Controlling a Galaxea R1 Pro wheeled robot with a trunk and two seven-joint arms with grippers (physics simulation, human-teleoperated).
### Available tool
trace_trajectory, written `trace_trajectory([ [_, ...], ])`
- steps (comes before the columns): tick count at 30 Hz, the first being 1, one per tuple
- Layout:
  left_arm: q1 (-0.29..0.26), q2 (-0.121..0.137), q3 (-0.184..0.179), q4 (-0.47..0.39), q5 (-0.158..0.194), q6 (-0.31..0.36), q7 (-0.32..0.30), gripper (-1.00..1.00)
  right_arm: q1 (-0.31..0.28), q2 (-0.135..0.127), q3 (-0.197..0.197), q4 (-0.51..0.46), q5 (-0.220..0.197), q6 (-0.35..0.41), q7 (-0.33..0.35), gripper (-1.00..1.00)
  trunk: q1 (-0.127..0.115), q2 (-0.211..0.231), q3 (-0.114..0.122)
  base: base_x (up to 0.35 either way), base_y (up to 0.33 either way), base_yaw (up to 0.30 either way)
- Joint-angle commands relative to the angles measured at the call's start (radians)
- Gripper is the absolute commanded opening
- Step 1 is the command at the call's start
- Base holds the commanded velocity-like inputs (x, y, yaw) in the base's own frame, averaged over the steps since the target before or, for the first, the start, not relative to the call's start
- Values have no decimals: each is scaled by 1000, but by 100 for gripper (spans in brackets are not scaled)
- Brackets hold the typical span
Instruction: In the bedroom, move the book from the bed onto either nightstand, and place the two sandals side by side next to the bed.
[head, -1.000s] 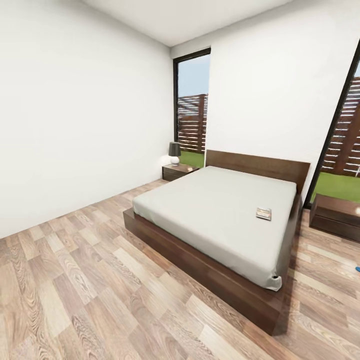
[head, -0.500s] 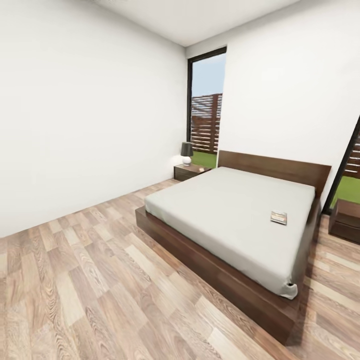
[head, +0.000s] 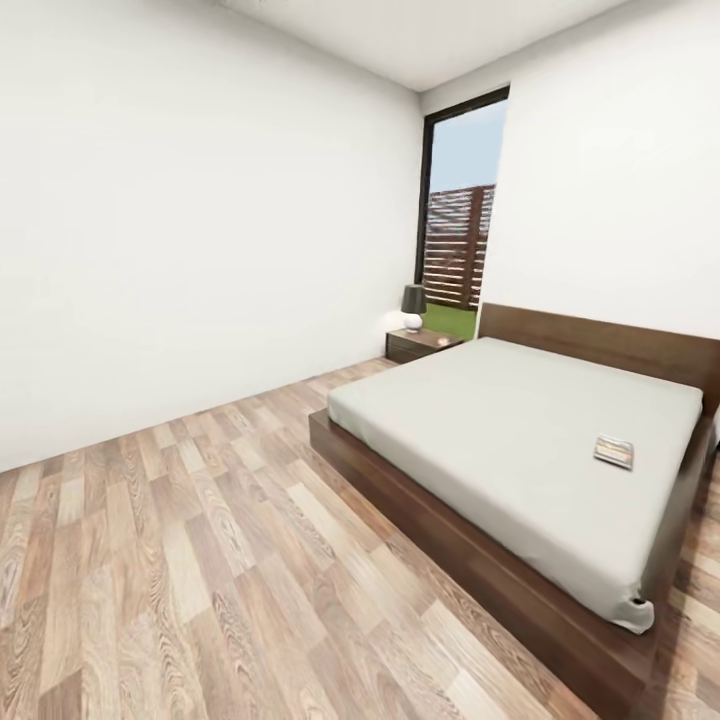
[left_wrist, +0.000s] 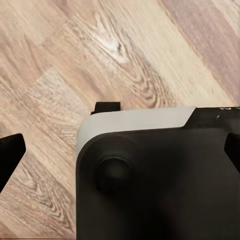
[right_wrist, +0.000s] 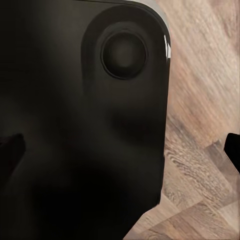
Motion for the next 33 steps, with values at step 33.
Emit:
trace_trajectory([
  [33,0,0,0,0,0,-2,0,100,0,0,0,0,0,0,0,100,0,0,-1,0,0,148],
])
